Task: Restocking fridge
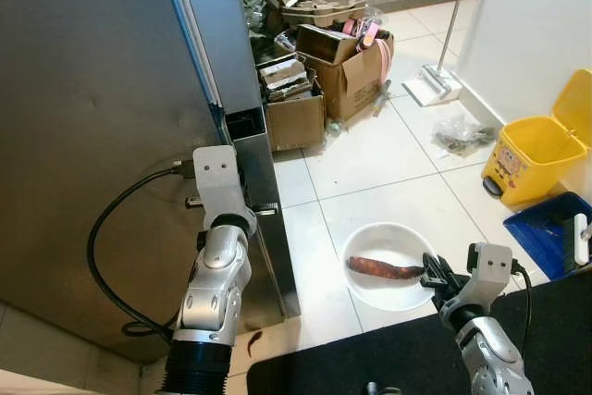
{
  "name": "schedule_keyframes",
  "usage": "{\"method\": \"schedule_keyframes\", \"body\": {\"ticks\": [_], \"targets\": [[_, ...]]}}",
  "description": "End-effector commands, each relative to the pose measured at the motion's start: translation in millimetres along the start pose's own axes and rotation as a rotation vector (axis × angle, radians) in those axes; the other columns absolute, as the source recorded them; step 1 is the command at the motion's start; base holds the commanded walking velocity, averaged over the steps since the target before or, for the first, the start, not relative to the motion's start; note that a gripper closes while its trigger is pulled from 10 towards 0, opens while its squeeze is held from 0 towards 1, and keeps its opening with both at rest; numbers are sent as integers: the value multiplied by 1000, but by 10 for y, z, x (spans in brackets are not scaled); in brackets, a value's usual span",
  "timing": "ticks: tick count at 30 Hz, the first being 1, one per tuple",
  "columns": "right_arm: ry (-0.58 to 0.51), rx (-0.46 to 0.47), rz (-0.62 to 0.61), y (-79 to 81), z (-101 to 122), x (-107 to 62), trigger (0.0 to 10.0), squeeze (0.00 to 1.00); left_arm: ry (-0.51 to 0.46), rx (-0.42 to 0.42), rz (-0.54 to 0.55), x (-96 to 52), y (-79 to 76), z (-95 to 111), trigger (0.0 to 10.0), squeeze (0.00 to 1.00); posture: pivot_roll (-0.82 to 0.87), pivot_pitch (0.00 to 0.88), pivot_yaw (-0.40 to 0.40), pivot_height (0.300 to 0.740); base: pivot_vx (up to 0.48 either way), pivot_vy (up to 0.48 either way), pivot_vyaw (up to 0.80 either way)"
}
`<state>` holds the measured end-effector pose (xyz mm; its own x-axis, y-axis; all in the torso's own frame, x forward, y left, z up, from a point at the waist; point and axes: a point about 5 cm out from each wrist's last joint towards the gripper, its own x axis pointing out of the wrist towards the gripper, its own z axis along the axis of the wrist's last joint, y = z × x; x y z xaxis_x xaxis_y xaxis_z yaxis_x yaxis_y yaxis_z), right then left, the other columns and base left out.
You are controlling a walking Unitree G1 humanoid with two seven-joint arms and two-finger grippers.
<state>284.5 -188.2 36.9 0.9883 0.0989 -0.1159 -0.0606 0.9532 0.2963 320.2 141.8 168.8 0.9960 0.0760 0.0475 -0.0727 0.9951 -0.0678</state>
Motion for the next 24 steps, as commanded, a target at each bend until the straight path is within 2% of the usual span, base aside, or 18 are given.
{"method": "schedule_keyframes", "body": {"ticks": [1, 2, 4, 5, 19, 20, 21, 22, 24], "targets": [[10, -2, -3, -13, -39, -28, 10000, 0, 20, 3, 4, -9, -6, -65, 0, 0, -89, 160, 30, 717, 0, 0, 0], [10, -3, -3, -13, -39, -28, 10000, 0, 22, 6, 3, -9, -6, -68, 3608, 0, -89, 159, 30, 717, 0, 0, 0], [10, -3, -3, -14, -39, -28, 10000, 0, 23, 8, 2, -10, -6, -71, 3608, 0, -89, 159, 29, 717, 0, 0, 0], [10, -3, -3, -14, -39, -28, 10000, 0, 25, 6, 2, -10, -6, -76, 10000, 1000, -88, 158, 29, 717, 0, 0, 0], [11, -4, 0, -12, -39, -28, 10000, 0, 30, 15, 2, -13, -5, -87, 10000, 1000, -87, 159, 28, 717, 0, 0, 0], [11, -4, -1, -12, -39, -28, 10000, 0, 40, 15, -4, -14, -10, -99, 10000, 569, -88, 160, 28, 717, 0, 0, 0], [11, -4, -1, -12, -39, -28, 10000, 0, 40, 15, -4, -14, -10, -99, 10000, 569, -88, 160, 28, 717, 0, 0, 0], [12, -4, -2, -13, -40, -29, 10000, 0, 46, 11, -10, -16, -15, -109, 10000, 0, -87, 161, 28, 717, 0, 0, 0], [12, -4, -2, -12, -40, -28, 10000, 0, 52, 1, -28, -21, -31, -116, 10000, 0, -88, 162, 28, 717, 0, 0, 0]]}}
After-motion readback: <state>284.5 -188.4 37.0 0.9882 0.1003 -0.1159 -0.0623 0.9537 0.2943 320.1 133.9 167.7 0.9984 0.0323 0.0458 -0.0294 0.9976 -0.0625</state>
